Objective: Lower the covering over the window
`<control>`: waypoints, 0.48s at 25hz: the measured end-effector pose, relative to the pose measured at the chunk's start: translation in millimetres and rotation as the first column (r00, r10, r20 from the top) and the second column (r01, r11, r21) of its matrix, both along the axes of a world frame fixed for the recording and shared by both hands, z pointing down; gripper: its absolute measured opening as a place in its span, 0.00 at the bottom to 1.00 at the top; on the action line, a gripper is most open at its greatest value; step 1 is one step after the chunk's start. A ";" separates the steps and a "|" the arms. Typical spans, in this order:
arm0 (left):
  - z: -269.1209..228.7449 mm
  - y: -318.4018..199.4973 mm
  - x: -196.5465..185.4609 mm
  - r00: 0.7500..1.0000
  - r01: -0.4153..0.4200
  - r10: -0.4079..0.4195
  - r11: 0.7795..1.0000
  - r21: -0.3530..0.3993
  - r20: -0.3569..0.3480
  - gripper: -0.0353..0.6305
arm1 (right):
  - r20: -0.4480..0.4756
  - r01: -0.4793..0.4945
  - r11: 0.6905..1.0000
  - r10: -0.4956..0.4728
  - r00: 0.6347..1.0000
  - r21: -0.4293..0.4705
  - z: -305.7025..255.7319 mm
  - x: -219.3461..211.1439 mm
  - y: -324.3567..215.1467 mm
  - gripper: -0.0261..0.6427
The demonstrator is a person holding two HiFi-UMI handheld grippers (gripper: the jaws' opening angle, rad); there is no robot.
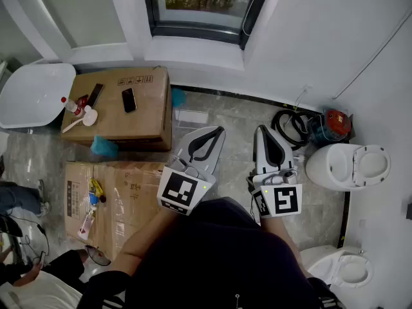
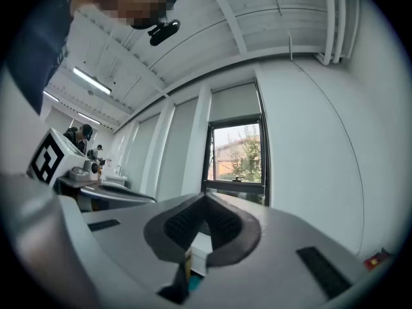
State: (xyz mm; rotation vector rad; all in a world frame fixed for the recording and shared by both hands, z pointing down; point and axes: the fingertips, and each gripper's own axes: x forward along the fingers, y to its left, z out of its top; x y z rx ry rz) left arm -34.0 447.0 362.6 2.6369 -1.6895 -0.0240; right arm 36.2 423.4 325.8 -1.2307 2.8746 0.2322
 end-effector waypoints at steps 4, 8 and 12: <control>9.7 4.6 -10.1 1.000 -0.019 0.019 1.000 -0.007 -0.014 0.07 | 0.003 0.010 1.000 -0.010 1.000 -0.015 7.7 -17.3 4.2 0.06; 17.6 8.0 -15.7 0.999 -0.025 0.024 0.999 -0.021 -0.025 0.07 | -0.028 0.012 1.000 -0.012 1.000 -0.019 14.0 -23.0 9.7 0.06; 34.7 6.3 -5.2 0.997 -0.077 0.076 0.995 -0.070 -0.021 0.07 | -0.057 0.008 0.997 -0.012 0.998 -0.073 33.3 -15.7 14.4 0.06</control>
